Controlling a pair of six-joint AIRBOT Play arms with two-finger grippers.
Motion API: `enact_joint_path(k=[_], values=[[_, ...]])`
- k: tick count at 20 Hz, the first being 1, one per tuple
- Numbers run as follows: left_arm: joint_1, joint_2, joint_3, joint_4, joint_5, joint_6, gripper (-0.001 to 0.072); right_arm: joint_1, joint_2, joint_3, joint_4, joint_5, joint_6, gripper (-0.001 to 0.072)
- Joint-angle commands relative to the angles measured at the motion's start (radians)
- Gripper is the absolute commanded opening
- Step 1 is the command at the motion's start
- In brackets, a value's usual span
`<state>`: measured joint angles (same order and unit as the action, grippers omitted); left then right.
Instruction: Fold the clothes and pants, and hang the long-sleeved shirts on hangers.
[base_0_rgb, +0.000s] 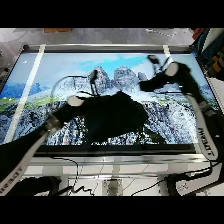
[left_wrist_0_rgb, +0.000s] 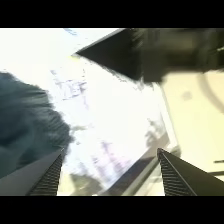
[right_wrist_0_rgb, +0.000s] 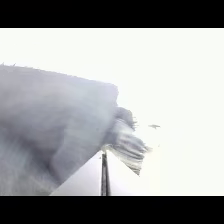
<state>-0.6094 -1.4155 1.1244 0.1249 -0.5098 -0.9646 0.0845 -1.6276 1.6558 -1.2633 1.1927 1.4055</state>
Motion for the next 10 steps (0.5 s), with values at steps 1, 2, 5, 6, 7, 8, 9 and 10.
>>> enact_joint_path(k=[1,2,5,6,7,8,9,10], values=[[-0.108,-0.066,0.036,-0.091,0.117,0.031,0.0660,-0.155,0.043,0.000,-0.004,0.027,-0.001,0.0038],[-0.099,-0.062,0.036,-0.087,0.117,0.031,0.0660,-0.186,0.042,0.000,-0.007,0.032,-0.001,0.0037],[-0.038,-0.049,0.036,-0.013,0.117,0.031,0.0625,-0.253,0.037,-0.010,-0.005,0.066,-0.014,0.0037],[-0.014,-0.047,0.036,0.019,0.117,0.030,0.0590,-0.261,0.037,-0.022,0.013,0.082,-0.053,0.0036],[0.014,-0.047,0.036,0.058,0.117,0.030,0.0561,-0.261,0.035,-0.037,0.054,0.109,-0.133,0.0036],[0.040,-0.048,0.036,0.113,0.117,0.030,0.0523,-0.259,0.034,-0.058,0.126,0.149,-0.237,0.0036],[0.068,-0.048,0.036,0.195,0.116,0.030,0.0405,-0.257,0.030,-0.078,0.206,0.186,-0.311,0.0036],[0.093,-0.048,0.036,0.285,0.115,0.030,0.0208,-0.252,0.025,-0.098,0.278,0.204,-0.343,0.0037]])
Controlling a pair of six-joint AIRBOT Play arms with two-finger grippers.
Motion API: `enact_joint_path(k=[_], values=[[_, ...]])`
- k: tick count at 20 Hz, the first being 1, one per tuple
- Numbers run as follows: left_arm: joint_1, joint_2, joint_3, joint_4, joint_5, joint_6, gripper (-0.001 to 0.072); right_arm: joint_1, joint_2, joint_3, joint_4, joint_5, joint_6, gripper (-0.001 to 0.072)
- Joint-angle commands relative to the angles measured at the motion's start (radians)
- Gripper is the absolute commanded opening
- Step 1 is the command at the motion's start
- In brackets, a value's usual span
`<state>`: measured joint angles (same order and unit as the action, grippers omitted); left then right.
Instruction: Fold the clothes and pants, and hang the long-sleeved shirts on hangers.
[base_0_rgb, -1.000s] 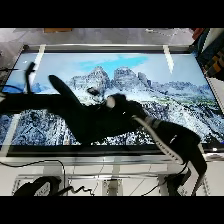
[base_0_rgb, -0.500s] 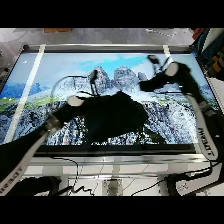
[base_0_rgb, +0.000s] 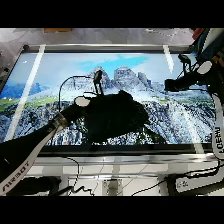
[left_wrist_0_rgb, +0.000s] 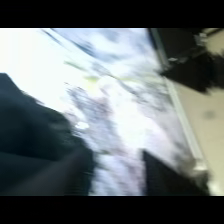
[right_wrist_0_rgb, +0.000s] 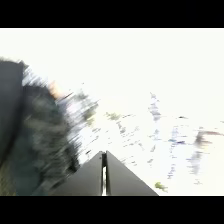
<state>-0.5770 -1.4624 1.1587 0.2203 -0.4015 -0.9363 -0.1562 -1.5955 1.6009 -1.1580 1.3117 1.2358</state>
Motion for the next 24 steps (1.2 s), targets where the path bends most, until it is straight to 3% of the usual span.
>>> enact_joint_path(k=[1,4,5,6,7,9,13,15,20,24], values=[[0.085,-0.001,0.002,0.294,0.001,0.001,0.0024,-0.003,-0.010,-0.063,0.218,0.080,-0.176,0.0037],[0.132,-0.010,0.001,0.494,-0.003,0.001,0.0013,0.045,-0.011,-0.098,0.253,0.003,-0.175,0.0070],[0.143,-0.014,0.001,0.516,-0.007,0.001,0.0013,0.074,-0.012,-0.098,0.268,-0.008,-0.175,0.0216],[0.153,-0.015,0.001,0.516,-0.007,0.001,0.0013,0.113,-0.012,-0.098,0.293,-0.024,-0.175,0.0464],[0.164,-0.011,0.001,0.517,-0.006,0.002,0.0013,0.156,-0.012,-0.098,0.308,-0.035,-0.174,0.0575],[0.202,0.008,0.001,0.517,-0.007,0.001,0.0013,0.264,-0.012,-0.098,0.282,-0.105,-0.176,0.0574],[0.328,0.089,0.001,0.516,-0.078,0.001,0.0014,0.494,-0.016,-0.098,-0.028,-0.349,-0.157,0.0552],[0.392,0.127,0.001,0.517,-0.171,0.001,0.0014,0.578,-0.037,-0.098,-0.117,-0.450,-0.035,0.0552],[0.493,0.155,0.001,0.516,-0.386,0.001,0.0014,0.674,-0.137,-0.098,-0.139,-0.446,0.044,0.0565],[0.501,0.155,0.001,0.516,-0.427,0.001,0.0014,0.694,-0.166,-0.097,-0.219,-0.538,0.159,0.0564]])
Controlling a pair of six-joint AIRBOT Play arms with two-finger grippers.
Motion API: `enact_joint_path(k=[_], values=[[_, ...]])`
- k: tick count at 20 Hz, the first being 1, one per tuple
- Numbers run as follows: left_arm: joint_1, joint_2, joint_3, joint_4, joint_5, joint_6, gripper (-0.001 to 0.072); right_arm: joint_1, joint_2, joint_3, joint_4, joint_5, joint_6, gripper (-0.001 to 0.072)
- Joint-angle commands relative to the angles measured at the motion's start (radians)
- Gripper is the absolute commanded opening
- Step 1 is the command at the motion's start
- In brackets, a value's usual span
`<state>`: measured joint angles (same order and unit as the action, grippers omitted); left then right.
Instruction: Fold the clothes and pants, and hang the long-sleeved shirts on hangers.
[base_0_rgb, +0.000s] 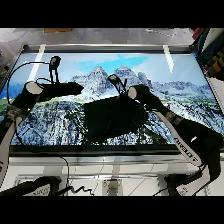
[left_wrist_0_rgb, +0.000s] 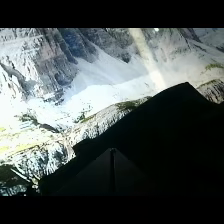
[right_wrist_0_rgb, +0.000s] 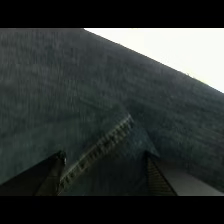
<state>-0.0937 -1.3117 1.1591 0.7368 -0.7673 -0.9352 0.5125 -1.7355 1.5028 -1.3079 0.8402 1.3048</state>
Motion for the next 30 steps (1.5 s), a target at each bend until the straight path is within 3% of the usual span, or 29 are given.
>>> enact_joint_path(k=[1,4,7,9,12,16,21,23,24,26,27,30], values=[[0.018,0.005,0.001,0.000,-0.061,0.000,0.0014,0.023,-0.028,0.001,-0.089,-0.065,0.111,0.0564],[0.018,0.004,0.001,0.000,-0.061,0.000,0.0014,0.024,-0.034,0.001,-0.141,-0.044,0.143,0.0552],[0.018,0.004,0.001,0.000,-0.062,0.000,0.0014,0.024,-0.049,0.000,-0.225,0.000,0.215,0.0323],[0.018,0.004,0.001,0.000,-0.065,0.000,0.0014,0.024,-0.044,0.003,-0.243,0.017,0.213,0.0042],[0.018,0.004,0.001,0.000,-0.065,0.000,0.0015,0.024,-0.025,0.050,-0.249,0.101,0.210,0.0036],[0.018,0.004,0.001,-0.003,-0.076,0.000,0.0014,0.017,0.043,0.076,-0.328,0.439,0.074,0.0035],[0.017,0.004,0.001,-0.016,-0.087,0.000,0.0014,-0.038,0.128,0.075,-0.345,0.948,0.044,0.0036],[0.017,0.004,0.001,-0.043,-0.088,0.000,0.0014,-0.059,0.152,0.063,-0.341,1.006,0.047,0.0037],[0.017,0.004,0.001,-0.053,-0.087,0.000,0.0014,-0.064,0.157,0.063,-0.343,1.004,0.047,0.0080],[0.017,0.004,0.001,-0.061,-0.087,0.000,0.0014,-0.072,0.158,0.063,-0.346,0.983,0.047,0.0535],[0.017,0.004,0.001,-0.061,-0.087,0.000,0.0014,-0.072,0.158,0.063,-0.349,0.974,0.046,0.0693],[0.017,0.004,0.001,-0.061,-0.087,0.000,0.0014,-0.072,0.158,0.063,-0.352,0.975,0.034,0.0691]])
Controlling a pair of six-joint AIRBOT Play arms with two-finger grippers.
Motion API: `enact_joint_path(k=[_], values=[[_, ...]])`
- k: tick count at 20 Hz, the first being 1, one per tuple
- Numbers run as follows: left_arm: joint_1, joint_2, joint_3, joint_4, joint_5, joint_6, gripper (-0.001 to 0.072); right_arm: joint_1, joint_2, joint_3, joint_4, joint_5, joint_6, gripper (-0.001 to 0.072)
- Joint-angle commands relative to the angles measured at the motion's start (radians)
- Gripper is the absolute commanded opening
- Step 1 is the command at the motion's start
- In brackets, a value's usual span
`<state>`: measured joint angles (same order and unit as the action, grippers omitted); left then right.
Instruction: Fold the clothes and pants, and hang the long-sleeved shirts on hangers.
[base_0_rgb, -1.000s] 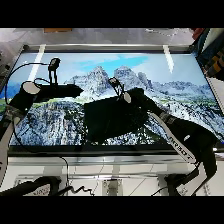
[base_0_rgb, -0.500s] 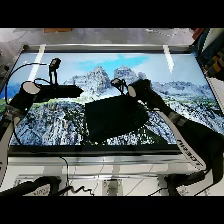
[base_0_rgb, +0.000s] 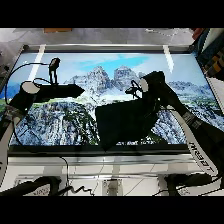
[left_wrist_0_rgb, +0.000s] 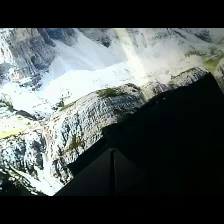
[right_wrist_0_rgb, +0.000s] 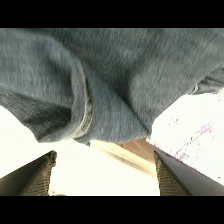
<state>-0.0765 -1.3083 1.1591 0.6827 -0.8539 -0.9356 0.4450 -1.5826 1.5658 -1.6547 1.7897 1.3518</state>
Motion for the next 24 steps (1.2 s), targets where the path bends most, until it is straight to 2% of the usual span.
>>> enact_joint_path(k=[1,2,3,4,5,7,9,11,13,14,16,17,18,20,21,23,24], values=[[0.000,0.001,0.001,-0.007,0.000,0.000,0.0014,-0.005,0.005,0.000,-0.016,0.016,-0.037,0.0690],[0.000,0.001,0.001,-0.007,0.000,0.000,0.0014,-0.005,0.005,0.000,-0.029,-0.022,-0.053,0.0685],[0.000,0.001,0.001,-0.007,0.000,0.000,0.0014,-0.005,0.005,0.000,-0.042,-0.098,-0.053,0.0557],[0.000,0.000,0.001,-0.007,0.000,0.000,0.0014,-0.005,0.005,0.000,-0.043,-0.194,-0.053,0.0228],[0.000,0.000,0.001,-0.007,0.000,0.000,0.0014,-0.005,0.005,0.000,-0.044,-0.312,-0.052,0.0065],[0.000,0.000,0.001,-0.007,-0.001,0.000,0.0014,-0.012,0.004,0.000,-0.053,-0.535,-0.051,0.0035],[0.000,0.000,0.001,-0.006,-0.002,0.000,0.0015,-0.065,0.004,0.001,-0.053,-0.640,-0.027,0.0033],[0.000,0.000,0.001,-0.006,-0.003,0.000,0.0014,-0.182,0.003,0.000,-0.045,-0.604,0.018,0.0033],[0.000,0.000,0.001,-0.006,-0.003,0.000,0.0015,-0.355,0.003,0.000,0.030,-0.491,0.025,0.0034],[0.000,0.000,0.001,-0.006,-0.003,0.000,0.0014,-0.450,0.002,0.000,0.114,-0.431,0.011,0.0033],[0.000,0.000,0.001,-0.006,-0.003,0.000,0.0014,-0.649,-0.006,-0.021,0.412,-0.299,-0.103,0.0034],[0.000,0.000,0.001,-0.006,-0.003,0.000,0.0014,-0.735,-0.006,-0.061,0.578,-0.240,-0.152,0.0035],[0.000,0.000,0.001,-0.006,-0.003,0.000,0.0015,-0.789,-0.006,-0.110,0.690,-0.209,-0.155,0.0052],[0.000,0.000,0.001,-0.007,-0.003,0.000,0.0014,-0.826,-0.006,-0.199,0.775,-0.207,-0.157,0.0429],[0.000,0.000,0.001,-0.007,-0.002,0.000,0.0014,-0.817,-0.006,-0.229,0.775,-0.220,-0.161,0.0518],[0.000,0.000,0.001,-0.007,-0.003,0.000,0.0014,-0.777,-0.006,-0.249,0.768,-0.288,-0.163,0.0626],[0.000,0.000,0.001,-0.006,-0.002,0.000,0.0015,-0.745,-0.005,-0.249,0.769,-0.336,-0.161,0.0719]])
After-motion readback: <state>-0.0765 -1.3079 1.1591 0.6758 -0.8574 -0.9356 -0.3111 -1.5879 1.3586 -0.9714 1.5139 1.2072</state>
